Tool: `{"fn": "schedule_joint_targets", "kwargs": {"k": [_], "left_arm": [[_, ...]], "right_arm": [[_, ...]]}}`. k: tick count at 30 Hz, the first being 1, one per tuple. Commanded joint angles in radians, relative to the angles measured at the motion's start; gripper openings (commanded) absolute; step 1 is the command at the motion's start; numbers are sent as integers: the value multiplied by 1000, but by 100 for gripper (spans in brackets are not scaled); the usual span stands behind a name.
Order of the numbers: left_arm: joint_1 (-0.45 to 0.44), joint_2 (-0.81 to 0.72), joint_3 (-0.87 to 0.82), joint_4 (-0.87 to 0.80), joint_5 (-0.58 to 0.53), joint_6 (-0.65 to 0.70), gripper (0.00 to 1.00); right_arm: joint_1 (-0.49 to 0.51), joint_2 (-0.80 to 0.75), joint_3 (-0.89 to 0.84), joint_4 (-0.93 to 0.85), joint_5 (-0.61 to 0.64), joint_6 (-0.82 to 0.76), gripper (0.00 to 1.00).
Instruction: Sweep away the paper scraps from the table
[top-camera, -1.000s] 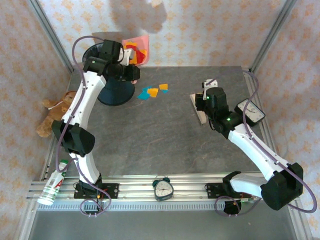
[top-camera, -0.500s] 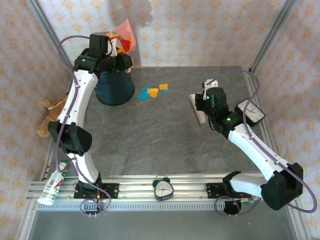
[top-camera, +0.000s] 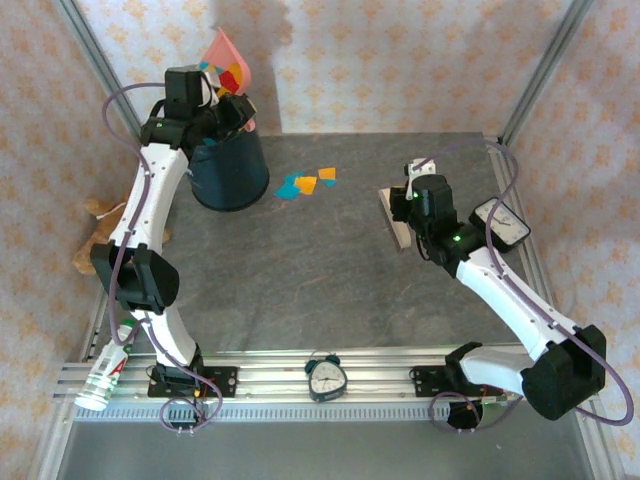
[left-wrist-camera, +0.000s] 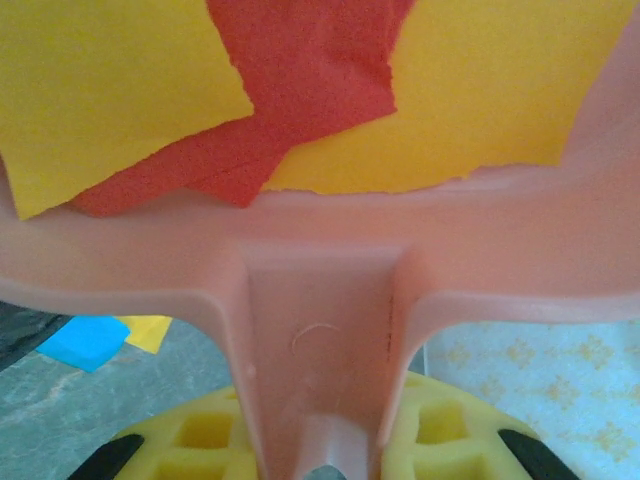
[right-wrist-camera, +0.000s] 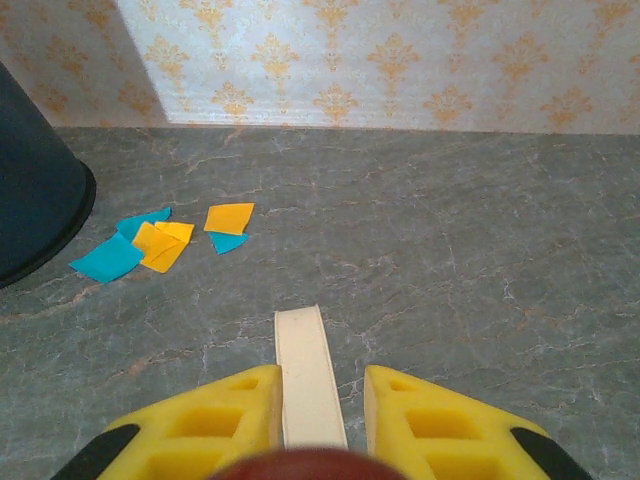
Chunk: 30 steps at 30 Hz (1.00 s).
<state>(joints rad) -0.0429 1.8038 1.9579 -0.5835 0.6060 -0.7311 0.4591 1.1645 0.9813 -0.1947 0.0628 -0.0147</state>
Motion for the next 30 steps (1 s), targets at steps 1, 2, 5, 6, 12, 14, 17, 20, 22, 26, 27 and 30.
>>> {"fn": "schedule_joint_targets", "kwargs": {"k": [1, 2, 5, 6, 12, 14, 17, 20, 22, 26, 27, 30], "left_arm": [[11, -48, -43, 121, 20, -104, 0], [14, -50, -57, 146, 24, -121, 0], [17, -61, -100, 205, 25, -171, 0], [19, -63, -114, 224, 23, -187, 0], [27, -61, -178, 355, 46, -299, 0], [28, -57, -191, 384, 52, -327, 0], [31, -58, -211, 426, 56, -363, 0], [34, -58, -234, 464, 61, -398, 0], [34, -58, -254, 499, 64, -425, 0], [37, -57, -283, 551, 74, -473, 0], [37, -57, -294, 571, 77, -488, 0], [37, -60, -319, 611, 77, -527, 0]], "right_arm": [[0, 3, 17, 4, 18, 15, 0], [0, 4, 18, 4, 20, 16, 0], [0, 3, 16, 1, 20, 20, 0], [0, 3, 14, 0, 20, 22, 0], [0, 5, 12, 3, 17, 26, 0], [0, 6, 11, 3, 16, 28, 0], [0, 6, 9, 3, 17, 28, 0], [0, 6, 5, 4, 19, 28, 0], [1, 7, 3, 3, 20, 28, 0], [0, 8, 2, 3, 21, 28, 0], [0, 8, 2, 4, 22, 28, 0], [0, 10, 0, 5, 23, 29, 0]]}}
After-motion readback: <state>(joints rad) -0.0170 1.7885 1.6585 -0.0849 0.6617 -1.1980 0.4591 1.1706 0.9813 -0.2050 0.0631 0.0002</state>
